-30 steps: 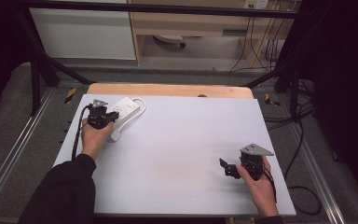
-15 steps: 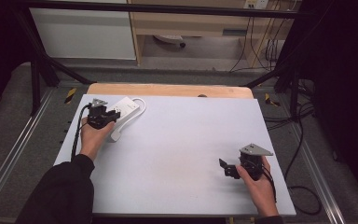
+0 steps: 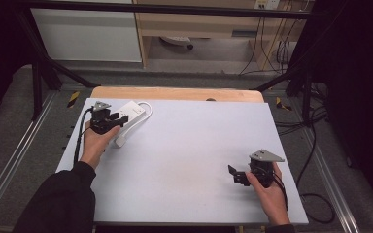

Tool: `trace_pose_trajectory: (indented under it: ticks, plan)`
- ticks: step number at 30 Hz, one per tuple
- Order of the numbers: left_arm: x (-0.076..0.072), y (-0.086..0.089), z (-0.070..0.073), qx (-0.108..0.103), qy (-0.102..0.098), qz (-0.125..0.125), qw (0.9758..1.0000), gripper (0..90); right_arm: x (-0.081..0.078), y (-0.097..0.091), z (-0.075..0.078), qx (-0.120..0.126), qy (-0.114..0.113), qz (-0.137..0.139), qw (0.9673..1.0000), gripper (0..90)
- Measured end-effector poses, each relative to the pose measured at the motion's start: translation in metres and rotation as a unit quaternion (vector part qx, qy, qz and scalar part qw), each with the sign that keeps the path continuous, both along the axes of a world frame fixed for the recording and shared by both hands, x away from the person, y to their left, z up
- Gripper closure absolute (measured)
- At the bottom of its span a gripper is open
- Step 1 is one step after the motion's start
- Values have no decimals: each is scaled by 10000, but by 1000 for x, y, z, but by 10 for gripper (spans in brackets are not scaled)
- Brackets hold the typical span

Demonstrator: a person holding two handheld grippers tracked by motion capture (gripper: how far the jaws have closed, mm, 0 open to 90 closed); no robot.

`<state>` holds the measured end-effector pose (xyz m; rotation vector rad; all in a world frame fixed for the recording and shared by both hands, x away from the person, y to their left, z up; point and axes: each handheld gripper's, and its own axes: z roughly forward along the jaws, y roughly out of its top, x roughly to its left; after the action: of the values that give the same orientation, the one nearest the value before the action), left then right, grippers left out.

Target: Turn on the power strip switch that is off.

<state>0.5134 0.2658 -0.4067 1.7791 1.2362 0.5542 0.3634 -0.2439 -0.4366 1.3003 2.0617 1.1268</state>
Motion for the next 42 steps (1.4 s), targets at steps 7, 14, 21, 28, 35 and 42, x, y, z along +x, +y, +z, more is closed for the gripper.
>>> trace_pose_trajectory:
  ticks: [7,14,21,28,35,42]
  plan:
    - [-9,-4,10,-119,14,-153,9998,355,0,0,0,-12,-5,5,10000,30]
    - [-18,-6,20,-345,39,-239,9991,215,0,1,0,-11,1,-3,10000,30]
    - [-32,-9,25,-262,40,-344,9991,153,-1,1,1,-21,-32,-2,10000,29]
    - [-43,-14,25,-275,132,-502,9983,130,-1,2,1,-49,-36,17,10000,29]
    - [-51,-21,28,-275,101,-619,9977,129,0,1,0,-46,-38,-7,10000,29]
    - [-63,-27,34,-196,75,-770,9968,125,0,3,1,-48,-29,13,10000,29]
